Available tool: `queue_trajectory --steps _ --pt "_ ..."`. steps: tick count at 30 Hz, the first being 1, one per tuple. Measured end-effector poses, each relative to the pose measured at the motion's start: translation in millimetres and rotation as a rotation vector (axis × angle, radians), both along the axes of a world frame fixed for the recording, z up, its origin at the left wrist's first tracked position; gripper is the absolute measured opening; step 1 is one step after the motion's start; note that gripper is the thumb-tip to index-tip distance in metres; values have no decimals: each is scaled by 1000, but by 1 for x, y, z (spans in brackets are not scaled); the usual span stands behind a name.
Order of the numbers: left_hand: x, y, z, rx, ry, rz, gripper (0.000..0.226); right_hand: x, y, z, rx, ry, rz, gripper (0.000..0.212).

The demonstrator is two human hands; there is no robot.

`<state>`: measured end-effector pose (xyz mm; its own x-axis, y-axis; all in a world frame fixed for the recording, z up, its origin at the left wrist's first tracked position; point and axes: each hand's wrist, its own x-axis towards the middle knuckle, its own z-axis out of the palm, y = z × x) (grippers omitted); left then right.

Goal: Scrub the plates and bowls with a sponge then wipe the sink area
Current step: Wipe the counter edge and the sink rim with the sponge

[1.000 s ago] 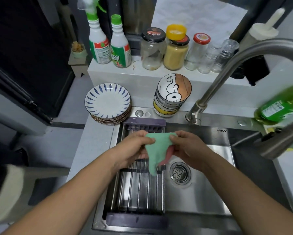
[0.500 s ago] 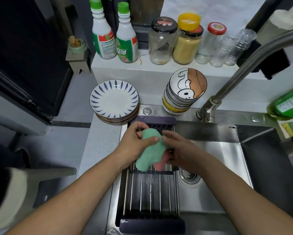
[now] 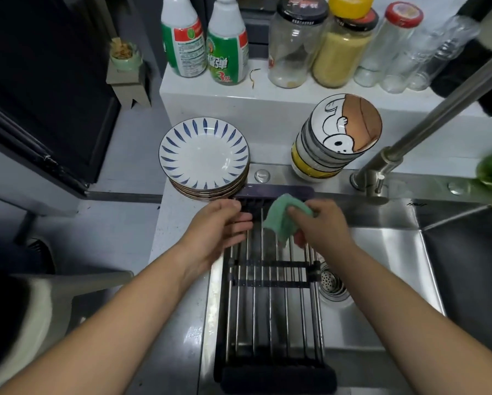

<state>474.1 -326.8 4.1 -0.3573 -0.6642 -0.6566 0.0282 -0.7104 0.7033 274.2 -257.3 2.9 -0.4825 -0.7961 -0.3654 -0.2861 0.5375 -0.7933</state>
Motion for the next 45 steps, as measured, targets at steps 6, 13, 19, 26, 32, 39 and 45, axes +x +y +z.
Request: queue_trajectory --steps 6,13,19,26,32,39,45 --pt "25 -5 -17 -143 -103 46 12 20 -41 -10 -120 406 -109 17" --pt "49 -6 -32 -286 -176 89 19 48 -63 -64 12 825 347 51" --pt "58 -5 -43 -502 -273 43 24 31 -53 -76 -36 996 739 70" --pt "67 0 -54 -933 -574 -160 19 17 -51 -77 158 986 504 74" --pt "72 1 -55 -932 -593 -199 21 41 -65 -82 -3 888 506 72" --pt "57 12 -54 -960 -856 -400 48 32 -66 -90 -241 936 701 86" --pt "24 18 -60 -855 -1114 -518 102 32 -69 -90 -292 872 700 76"
